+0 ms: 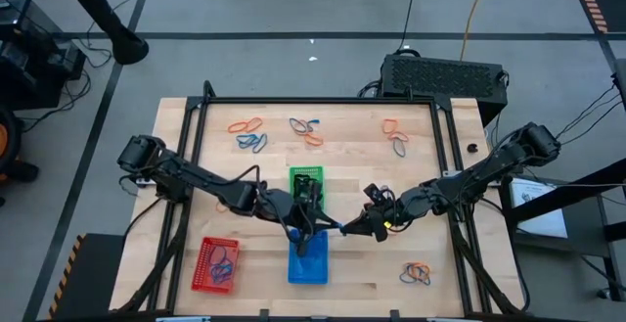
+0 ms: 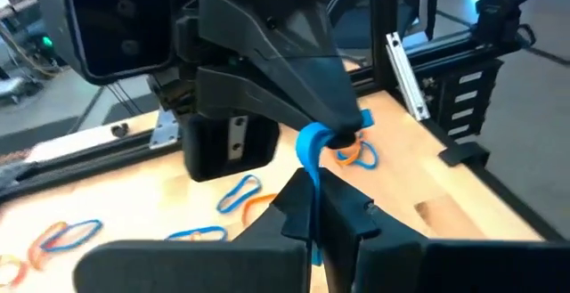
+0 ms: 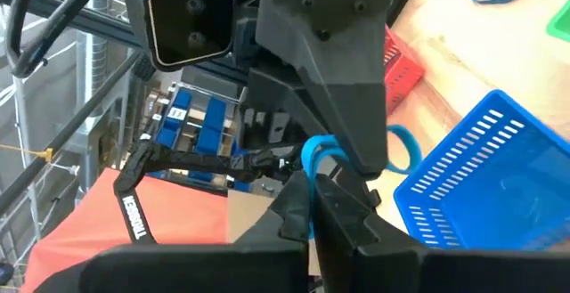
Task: Sort rubber bands into baskets
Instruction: Put the blue rubberband into the red bin
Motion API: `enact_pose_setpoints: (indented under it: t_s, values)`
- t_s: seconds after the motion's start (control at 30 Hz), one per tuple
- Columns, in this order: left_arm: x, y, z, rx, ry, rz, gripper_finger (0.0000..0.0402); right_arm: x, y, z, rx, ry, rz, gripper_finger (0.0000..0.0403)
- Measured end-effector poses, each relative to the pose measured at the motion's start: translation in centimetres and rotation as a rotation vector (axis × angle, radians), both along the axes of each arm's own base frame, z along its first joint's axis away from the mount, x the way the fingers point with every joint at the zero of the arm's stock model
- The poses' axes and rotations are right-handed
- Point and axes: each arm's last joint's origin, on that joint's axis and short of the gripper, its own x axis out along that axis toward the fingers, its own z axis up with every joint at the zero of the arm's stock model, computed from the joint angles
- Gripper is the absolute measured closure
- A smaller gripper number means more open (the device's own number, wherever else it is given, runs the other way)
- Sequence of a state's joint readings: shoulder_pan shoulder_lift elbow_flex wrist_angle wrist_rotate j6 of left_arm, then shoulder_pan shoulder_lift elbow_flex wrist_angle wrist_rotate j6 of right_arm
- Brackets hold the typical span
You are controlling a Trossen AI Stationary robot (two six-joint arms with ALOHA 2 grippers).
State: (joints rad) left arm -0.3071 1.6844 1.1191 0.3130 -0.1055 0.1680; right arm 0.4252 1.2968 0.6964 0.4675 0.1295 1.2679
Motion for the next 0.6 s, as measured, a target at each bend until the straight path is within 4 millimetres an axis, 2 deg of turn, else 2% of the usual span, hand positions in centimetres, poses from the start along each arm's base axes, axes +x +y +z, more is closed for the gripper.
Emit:
enact_pose_setpoints:
  t_s: [0.33, 0.6]
  values:
    - [-0.4, -1.1, 0.0, 0.01, -0.004, 0.032, 0.0398, 0.0, 0.0, 0.0, -0.06, -0.018, 0.013, 0.0396]
    - [-1.0, -2.0, 0.1, -0.058, 0.023, 0.072, 0.0399, 0.0, 0.0, 0.0, -0.1, -0.031, 0.019, 0.0311]
